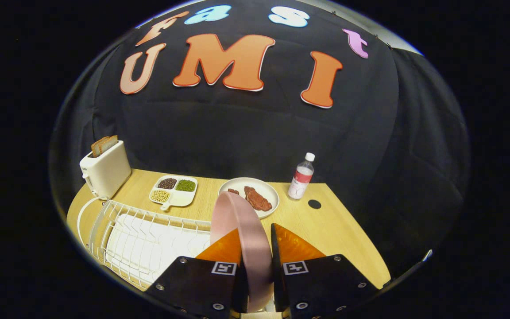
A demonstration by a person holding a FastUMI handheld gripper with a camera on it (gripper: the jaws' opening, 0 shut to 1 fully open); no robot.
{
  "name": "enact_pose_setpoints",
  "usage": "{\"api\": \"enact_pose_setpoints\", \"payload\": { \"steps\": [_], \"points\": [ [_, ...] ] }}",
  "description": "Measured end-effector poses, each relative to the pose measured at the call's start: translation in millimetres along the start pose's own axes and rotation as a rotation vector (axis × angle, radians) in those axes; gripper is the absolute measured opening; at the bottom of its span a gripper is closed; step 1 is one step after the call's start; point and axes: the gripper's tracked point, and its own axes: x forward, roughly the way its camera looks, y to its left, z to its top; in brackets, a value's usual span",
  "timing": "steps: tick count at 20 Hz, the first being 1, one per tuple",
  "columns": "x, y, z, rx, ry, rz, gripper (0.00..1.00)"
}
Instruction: Take the plate from the dish rack, then take the spoon from the basket and place it into the plate.
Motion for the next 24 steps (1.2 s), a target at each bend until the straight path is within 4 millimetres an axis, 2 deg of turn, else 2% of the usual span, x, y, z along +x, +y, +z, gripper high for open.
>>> {"api": "enact_pose_setpoints", "payload": {
  "steps": [3, 7, 11, 17, 24],
  "points": [
    [-15, -1, 8, 0.032, -0.012, 0.017, 0.24],
    [-51, 3, -6, 0.083, 0.002, 0.064, 0.24],
    [-93, 8, -36, 0.160, 0.033, 0.104, 0.24],
    [-153, 21, -94, 0.252, 0.096, 0.137, 0.24],
    [-187, 38, -145, 0.303, 0.137, 0.158, 0.24]
  ]
}}
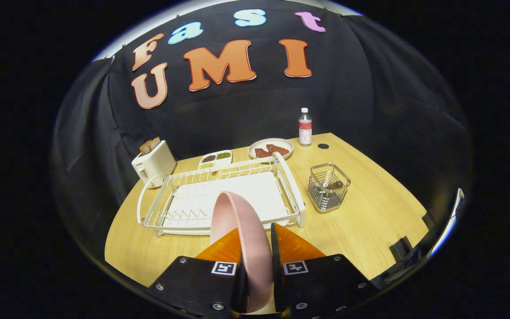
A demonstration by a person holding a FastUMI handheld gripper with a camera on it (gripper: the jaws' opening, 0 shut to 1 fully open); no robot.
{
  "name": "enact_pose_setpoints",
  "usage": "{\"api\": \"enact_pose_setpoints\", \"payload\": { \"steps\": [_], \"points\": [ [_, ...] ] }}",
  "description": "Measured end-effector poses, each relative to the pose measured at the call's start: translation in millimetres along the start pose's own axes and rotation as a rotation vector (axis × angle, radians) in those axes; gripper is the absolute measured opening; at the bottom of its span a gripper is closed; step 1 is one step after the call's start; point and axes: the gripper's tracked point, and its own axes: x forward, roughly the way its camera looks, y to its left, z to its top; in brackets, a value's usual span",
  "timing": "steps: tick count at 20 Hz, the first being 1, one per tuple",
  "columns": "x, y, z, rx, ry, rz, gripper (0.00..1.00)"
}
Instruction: Take the plate from the dish rack, then take the spoon from the basket and place it into the plate.
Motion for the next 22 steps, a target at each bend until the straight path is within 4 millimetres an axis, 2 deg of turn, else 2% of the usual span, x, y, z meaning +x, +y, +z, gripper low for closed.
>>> {"api": "enact_pose_setpoints", "payload": {
  "steps": [8, 12, 16, 19, 20, 22],
  "points": [
    [7, 13, -64, 0.106, 0.092, 0.025, 0.24],
    [13, 18, -73, 0.173, 0.095, 0.055, 0.24],
    [26, 1, -89, 0.209, 0.137, 0.028, 0.24],
    [36, -15, -106, 0.196, 0.183, -0.011, 0.30],
    [36, -16, -107, 0.201, 0.182, -0.008, 0.35],
    [39, -20, -113, 0.187, 0.195, -0.027, 0.38]
  ]
}}
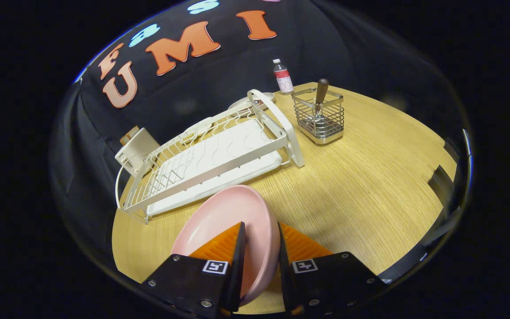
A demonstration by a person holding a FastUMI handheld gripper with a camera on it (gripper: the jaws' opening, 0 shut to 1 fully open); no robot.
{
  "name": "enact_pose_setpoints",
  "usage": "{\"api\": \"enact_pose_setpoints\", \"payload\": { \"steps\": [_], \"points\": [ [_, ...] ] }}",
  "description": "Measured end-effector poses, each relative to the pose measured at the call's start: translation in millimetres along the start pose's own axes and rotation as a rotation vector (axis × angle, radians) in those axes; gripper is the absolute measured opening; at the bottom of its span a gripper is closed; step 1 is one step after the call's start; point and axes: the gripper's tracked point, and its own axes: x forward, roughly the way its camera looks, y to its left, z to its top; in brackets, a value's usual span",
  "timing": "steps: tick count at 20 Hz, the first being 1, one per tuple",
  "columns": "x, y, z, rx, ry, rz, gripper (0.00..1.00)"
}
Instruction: Take the plate from the dish rack, then take the spoon from the basket and place it into the plate.
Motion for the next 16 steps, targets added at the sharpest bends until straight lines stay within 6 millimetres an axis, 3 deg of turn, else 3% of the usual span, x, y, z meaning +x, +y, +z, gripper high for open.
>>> {"api": "enact_pose_setpoints", "payload": {
  "steps": [3, 8, 16],
  "points": [
    [8, -17, -2, -0.080, 0.014, -0.074, 0.49],
    [3, -20, 12, -0.084, -0.004, -0.073, 0.60],
    [-18, -50, 86, -0.119, -0.141, -0.118, 0.94]
  ]
}}
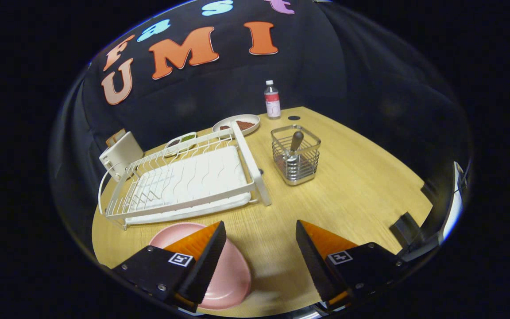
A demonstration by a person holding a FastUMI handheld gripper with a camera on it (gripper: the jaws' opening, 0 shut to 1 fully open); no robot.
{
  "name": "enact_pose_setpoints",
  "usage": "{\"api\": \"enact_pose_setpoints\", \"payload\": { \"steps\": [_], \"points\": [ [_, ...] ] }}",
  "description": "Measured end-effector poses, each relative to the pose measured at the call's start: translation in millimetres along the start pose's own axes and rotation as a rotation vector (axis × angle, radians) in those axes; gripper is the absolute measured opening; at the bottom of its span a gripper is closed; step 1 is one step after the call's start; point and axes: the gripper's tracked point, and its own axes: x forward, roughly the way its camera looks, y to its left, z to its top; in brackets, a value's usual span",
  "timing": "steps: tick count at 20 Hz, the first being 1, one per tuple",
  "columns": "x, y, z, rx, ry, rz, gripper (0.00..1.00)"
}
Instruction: Take the plate from the dish rack, then take the spoon from the basket and place it into the plate.
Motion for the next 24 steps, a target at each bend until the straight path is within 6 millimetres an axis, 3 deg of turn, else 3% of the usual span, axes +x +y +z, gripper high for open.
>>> {"api": "enact_pose_setpoints", "payload": {
  "steps": [5, 11, 19, 24],
  "points": [
    [-1, -26, 46, -0.034, -0.074, -0.033, 0.98],
    [8, -51, 83, -0.044, -0.111, -0.046, 0.98],
    [38, -71, 129, -0.100, -0.159, -0.027, 0.98],
    [64, -70, 142, -0.150, -0.173, 0.010, 0.98]
  ]
}}
